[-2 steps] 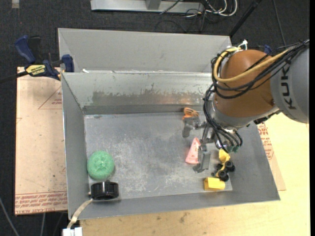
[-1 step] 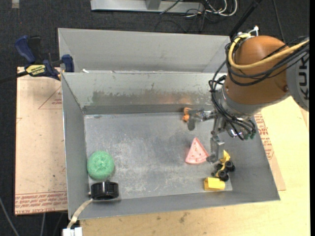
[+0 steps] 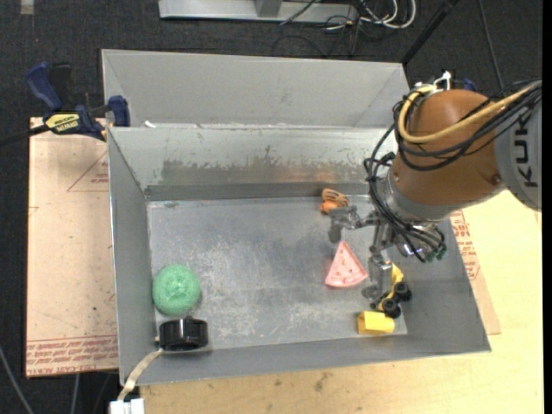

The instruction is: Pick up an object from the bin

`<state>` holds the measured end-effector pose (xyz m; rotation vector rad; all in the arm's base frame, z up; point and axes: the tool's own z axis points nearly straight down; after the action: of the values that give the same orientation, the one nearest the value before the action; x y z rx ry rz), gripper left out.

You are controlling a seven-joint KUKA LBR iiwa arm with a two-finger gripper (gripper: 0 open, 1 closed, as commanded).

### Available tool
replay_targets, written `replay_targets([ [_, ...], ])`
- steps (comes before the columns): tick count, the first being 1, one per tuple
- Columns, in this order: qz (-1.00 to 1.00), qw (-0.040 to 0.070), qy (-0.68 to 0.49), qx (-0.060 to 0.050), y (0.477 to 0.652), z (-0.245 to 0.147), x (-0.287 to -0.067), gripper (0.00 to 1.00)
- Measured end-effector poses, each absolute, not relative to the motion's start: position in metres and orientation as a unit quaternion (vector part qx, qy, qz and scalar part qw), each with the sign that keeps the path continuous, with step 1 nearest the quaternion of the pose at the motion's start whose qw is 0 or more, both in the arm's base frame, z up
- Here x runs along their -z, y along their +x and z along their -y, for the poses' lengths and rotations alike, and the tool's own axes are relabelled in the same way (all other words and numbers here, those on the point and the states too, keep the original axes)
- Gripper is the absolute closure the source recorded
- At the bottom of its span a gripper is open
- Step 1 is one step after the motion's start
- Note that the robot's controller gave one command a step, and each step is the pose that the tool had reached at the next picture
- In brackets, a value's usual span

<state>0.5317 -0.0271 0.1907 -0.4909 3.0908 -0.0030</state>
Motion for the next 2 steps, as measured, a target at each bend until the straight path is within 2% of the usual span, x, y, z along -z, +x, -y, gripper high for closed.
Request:
replay_targets([
  [1, -1.0, -0.002, -0.019, -0.001, 0.517, 0.037, -0.153, 0.0],
  [2, -1.0, 0.001, -0.012, 0.0, 0.515, 0.054, -0.134, 0.0],
])
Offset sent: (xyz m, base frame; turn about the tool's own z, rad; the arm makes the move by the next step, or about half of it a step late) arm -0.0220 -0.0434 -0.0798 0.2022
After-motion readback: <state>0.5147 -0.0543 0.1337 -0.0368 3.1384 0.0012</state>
